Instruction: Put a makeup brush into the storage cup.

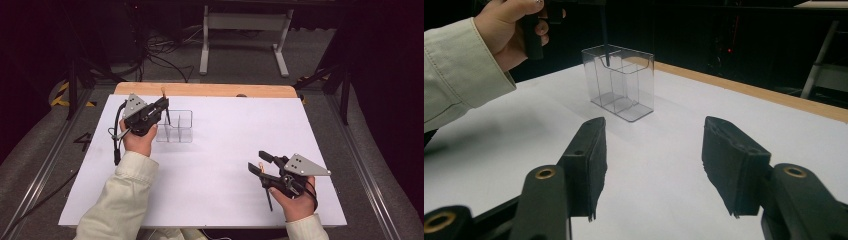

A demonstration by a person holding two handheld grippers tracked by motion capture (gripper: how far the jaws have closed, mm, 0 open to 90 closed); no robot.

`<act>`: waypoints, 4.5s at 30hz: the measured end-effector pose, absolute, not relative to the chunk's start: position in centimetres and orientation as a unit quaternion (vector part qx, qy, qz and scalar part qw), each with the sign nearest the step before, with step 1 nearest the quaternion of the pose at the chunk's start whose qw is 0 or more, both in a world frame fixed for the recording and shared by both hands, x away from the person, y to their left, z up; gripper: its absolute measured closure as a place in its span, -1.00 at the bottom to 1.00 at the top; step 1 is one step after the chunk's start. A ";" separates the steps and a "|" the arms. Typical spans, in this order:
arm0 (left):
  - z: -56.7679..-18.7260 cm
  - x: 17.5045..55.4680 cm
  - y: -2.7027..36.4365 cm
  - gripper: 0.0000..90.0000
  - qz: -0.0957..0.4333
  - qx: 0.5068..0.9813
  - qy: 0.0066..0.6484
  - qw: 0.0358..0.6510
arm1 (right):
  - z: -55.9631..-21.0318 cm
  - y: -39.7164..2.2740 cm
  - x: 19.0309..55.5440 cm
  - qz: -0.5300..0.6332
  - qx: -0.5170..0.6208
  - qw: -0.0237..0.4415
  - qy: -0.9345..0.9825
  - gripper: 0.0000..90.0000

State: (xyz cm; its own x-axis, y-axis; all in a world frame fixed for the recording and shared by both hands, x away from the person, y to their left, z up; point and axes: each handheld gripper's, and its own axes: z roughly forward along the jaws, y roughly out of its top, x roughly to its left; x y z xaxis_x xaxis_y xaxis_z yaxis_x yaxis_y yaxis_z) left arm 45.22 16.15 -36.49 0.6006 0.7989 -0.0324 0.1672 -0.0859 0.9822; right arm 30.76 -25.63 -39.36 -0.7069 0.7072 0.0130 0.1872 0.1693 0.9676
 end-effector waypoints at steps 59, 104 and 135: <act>-34.0 39.6 17.3 -0.58 0.219 0.744 0.328 0.539 | -37.9 -26.6 32.3 0.447 0.368 0.193 0.792 -0.10; -34.4 37.1 19.5 -0.66 0.218 0.764 0.322 0.515 | -38.1 -24.9 33.6 0.189 0.388 0.128 0.893 -0.29; -34.3 37.2 20.1 -0.69 0.211 0.759 0.328 0.521 | -40.5 -24.4 34.4 0.121 0.391 0.097 0.907 -0.19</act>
State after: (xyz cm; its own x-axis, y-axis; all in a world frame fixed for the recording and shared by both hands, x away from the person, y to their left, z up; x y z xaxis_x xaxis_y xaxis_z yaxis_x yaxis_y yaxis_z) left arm 37.16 20.09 -34.34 0.6959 0.7179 -0.0212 0.2780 -0.2420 0.9296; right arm 34.45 -24.43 -40.46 -0.6757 0.7326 -0.0815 0.6859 0.6654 0.2947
